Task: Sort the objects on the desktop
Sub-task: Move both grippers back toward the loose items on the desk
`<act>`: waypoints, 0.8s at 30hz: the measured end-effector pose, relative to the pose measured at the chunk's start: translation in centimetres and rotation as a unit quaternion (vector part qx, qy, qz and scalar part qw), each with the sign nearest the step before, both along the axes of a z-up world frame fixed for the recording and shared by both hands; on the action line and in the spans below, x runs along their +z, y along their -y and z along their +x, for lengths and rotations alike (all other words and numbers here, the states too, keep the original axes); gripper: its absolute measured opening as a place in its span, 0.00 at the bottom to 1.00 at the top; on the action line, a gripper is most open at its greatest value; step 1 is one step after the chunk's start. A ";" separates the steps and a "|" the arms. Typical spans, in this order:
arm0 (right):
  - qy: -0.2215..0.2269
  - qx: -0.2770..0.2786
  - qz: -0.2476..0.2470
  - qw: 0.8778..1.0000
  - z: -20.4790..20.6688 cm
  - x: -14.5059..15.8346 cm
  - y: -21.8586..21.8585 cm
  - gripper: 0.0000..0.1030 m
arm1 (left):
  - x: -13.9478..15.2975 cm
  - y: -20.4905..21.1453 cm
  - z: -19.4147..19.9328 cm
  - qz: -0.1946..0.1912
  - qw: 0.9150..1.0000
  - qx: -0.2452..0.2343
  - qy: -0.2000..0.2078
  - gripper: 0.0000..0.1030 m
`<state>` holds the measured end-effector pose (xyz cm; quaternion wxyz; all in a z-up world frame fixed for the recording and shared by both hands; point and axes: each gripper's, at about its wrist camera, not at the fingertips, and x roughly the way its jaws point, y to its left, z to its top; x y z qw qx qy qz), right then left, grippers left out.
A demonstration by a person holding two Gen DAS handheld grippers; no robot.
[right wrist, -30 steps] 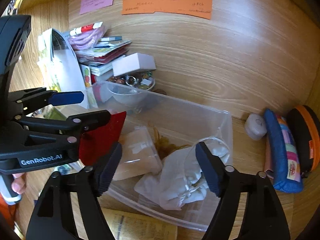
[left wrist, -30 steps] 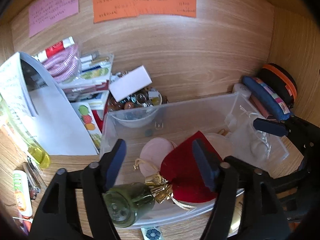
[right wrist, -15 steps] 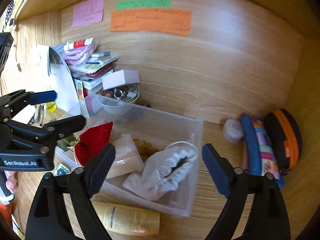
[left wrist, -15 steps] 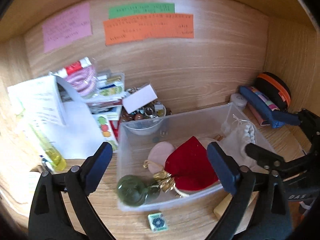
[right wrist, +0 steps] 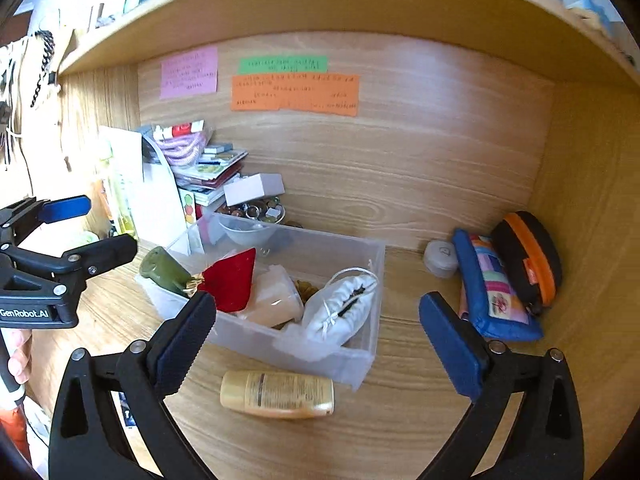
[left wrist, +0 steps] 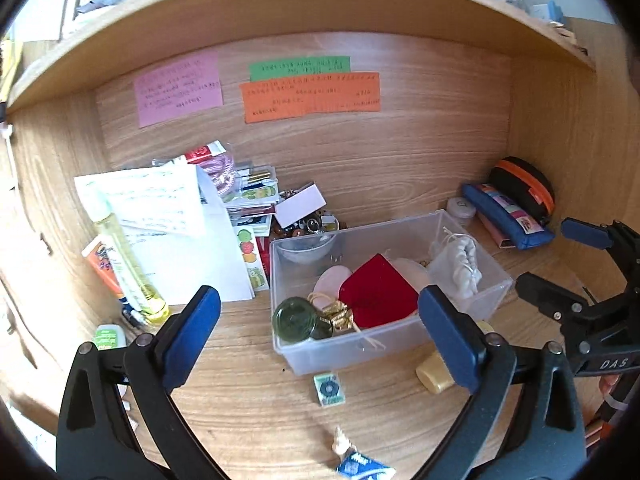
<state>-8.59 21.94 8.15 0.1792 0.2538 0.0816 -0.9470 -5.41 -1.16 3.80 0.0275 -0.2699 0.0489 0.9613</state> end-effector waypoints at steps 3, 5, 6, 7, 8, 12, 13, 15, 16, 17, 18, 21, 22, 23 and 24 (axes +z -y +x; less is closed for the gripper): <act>-0.003 -0.008 -0.003 1.000 1.3 -0.1 -0.5 1.00 | -0.5 0.1 1.0 -0.003 1.000 -0.002 0.003 0.99; -0.001 -0.009 -0.003 1.000 2.0 -0.4 -0.7 1.00 | -1.3 0.1 1.6 -0.009 1.000 0.001 0.009 0.99; 0.001 -0.011 -0.003 1.000 2.2 -0.6 -0.7 1.00 | -1.7 0.1 1.9 -0.013 1.000 0.002 0.013 0.99; 0.005 -0.013 -0.001 1.000 2.4 -0.9 -0.8 1.00 | -2.3 0.2 2.2 -0.015 1.000 0.004 0.019 0.99; 0.008 -0.015 0.001 1.000 2.4 -1.2 -0.9 1.00 | -2.8 0.2 2.4 -0.015 1.000 0.005 0.024 0.99; 0.030 -0.019 -0.001 0.999 2.7 -2.7 -1.1 1.00 | -5.1 0.6 2.7 -0.012 0.998 0.010 0.054 0.99; 0.038 -0.021 -0.002 0.999 2.7 -3.3 -1.2 1.00 | -5.8 0.8 2.7 -0.011 0.998 0.011 0.063 0.99; 0.050 -0.019 -0.004 0.999 3.0 -4.2 -1.2 1.00 | -6.9 1.2 2.6 -0.009 0.997 0.011 0.082 0.99; 0.058 -0.014 -0.006 0.998 3.2 -4.7 -1.1 1.00 | -7.4 1.5 2.6 -0.007 0.996 0.013 0.090 0.99; 0.063 -0.008 -0.007 0.998 3.4 -5.2 -0.9 1.00 | -8.0 1.8 2.6 -0.006 0.995 0.015 0.097 0.99; 0.068 -0.002 -0.006 0.998 3.7 -5.6 -0.7 1.00 | -8.4 2.0 2.7 -0.004 0.995 0.016 0.101 0.99; 0.079 0.024 -0.001 0.997 4.6 -6.9 0.6 0.98 | -9.3 3.0 3.5 0.006 0.994 0.023 0.109 0.99; 0.083 0.036 0.001 0.996 5.1 -7.5 1.4 0.98 | -9.5 3.4 3.9 0.010 0.994 0.024 0.111 0.97; 0.086 0.049 0.002 0.995 5.3 -7.9 2.0 0.98 | -9.8 3.7 4.3 0.015 0.993 0.025 0.113 0.95; 0.091 0.065 0.000 0.994 5.6 -8.2 2.8 0.98 | -10.0 4.1 4.7 0.019 0.993 0.027 0.117 0.88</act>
